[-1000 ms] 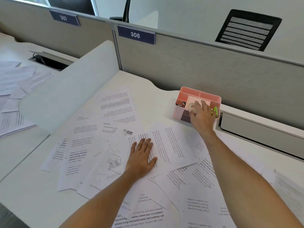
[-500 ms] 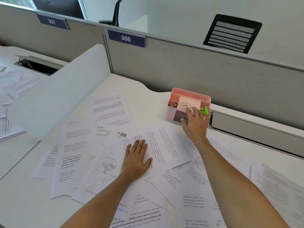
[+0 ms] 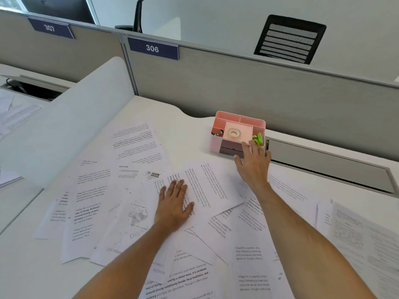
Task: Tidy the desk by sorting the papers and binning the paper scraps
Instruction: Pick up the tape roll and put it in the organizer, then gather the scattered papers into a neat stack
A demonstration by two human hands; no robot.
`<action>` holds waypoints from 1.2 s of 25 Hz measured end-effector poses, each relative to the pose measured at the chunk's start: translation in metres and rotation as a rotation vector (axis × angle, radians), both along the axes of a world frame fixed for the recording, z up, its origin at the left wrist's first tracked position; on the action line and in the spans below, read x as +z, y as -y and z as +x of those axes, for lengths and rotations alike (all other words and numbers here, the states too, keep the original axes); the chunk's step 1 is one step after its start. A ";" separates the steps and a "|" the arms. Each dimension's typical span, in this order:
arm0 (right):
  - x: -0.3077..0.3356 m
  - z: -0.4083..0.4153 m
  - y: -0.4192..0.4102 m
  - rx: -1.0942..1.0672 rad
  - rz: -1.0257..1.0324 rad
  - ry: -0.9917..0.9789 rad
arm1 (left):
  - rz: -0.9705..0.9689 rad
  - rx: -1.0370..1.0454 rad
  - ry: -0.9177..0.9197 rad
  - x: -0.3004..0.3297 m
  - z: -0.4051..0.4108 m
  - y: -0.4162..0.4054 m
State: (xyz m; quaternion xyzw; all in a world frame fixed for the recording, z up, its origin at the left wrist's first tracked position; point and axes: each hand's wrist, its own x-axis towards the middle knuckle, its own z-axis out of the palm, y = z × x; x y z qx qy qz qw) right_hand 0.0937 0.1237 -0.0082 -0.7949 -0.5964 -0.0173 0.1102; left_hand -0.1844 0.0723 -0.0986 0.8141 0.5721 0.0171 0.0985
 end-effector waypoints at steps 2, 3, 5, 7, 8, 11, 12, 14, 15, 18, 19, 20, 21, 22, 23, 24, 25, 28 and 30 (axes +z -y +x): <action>-0.004 0.005 0.024 -0.023 0.000 -0.048 | -0.002 -0.009 0.007 0.001 0.000 0.000; -0.008 0.007 0.039 -0.047 -0.006 -0.065 | -0.005 -0.015 0.010 0.001 -0.001 0.000; -0.017 0.012 0.074 -0.090 -0.017 -0.080 | -0.016 -0.027 0.039 0.002 0.000 0.000; -0.026 0.018 0.111 -0.133 -0.021 -0.096 | -0.025 -0.028 0.079 0.002 -0.001 -0.001; -0.030 0.021 0.129 -0.165 -0.026 -0.107 | -0.033 -0.024 0.100 0.002 -0.002 -0.002; -0.038 0.036 0.180 -0.275 -0.038 -0.152 | -0.085 -0.011 0.148 0.005 -0.001 -0.006; -0.040 0.040 0.196 -0.309 -0.028 -0.166 | -0.092 -0.003 0.151 0.008 0.001 -0.007; -0.040 0.049 0.229 -0.382 -0.012 -0.175 | -0.081 0.017 0.168 0.015 0.008 -0.003; -0.039 0.053 0.245 -0.423 -0.011 -0.177 | -0.068 0.021 0.195 0.017 0.012 0.003; -0.040 0.069 0.291 -0.560 0.006 -0.188 | -0.054 0.004 0.310 0.021 0.026 0.031; -0.040 0.075 0.307 -0.606 0.014 -0.189 | -0.058 -0.012 0.334 0.021 0.032 0.044; -0.041 0.080 0.321 -0.650 0.021 -0.193 | -0.064 -0.032 0.349 0.021 0.037 0.056; -0.041 0.085 0.335 -0.693 0.029 -0.200 | -0.074 -0.056 0.362 0.021 0.042 0.069; -0.042 0.090 0.348 -0.735 0.034 -0.209 | -0.087 -0.087 0.370 0.021 0.048 0.080; -0.043 0.095 0.360 -0.777 0.034 -0.218 | -0.101 -0.122 0.371 0.021 0.054 0.090; -0.043 0.100 0.372 -0.822 0.029 -0.228 | -0.114 -0.165 0.365 0.022 0.060 0.100; -0.044 0.105 0.381 -0.861 0.019 -0.238 | -0.122 -0.210 0.358 0.022 0.066 0.109; -0.046 0.115 0.401 -0.939 -0.008 -0.271 | -0.136 -0.349 0.340 0.022 0.084 0.135; -0.047 0.118 0.408 -0.984 -0.022 -0.315 | -0.147 -0.421 0.309 0.022 0.096 0.149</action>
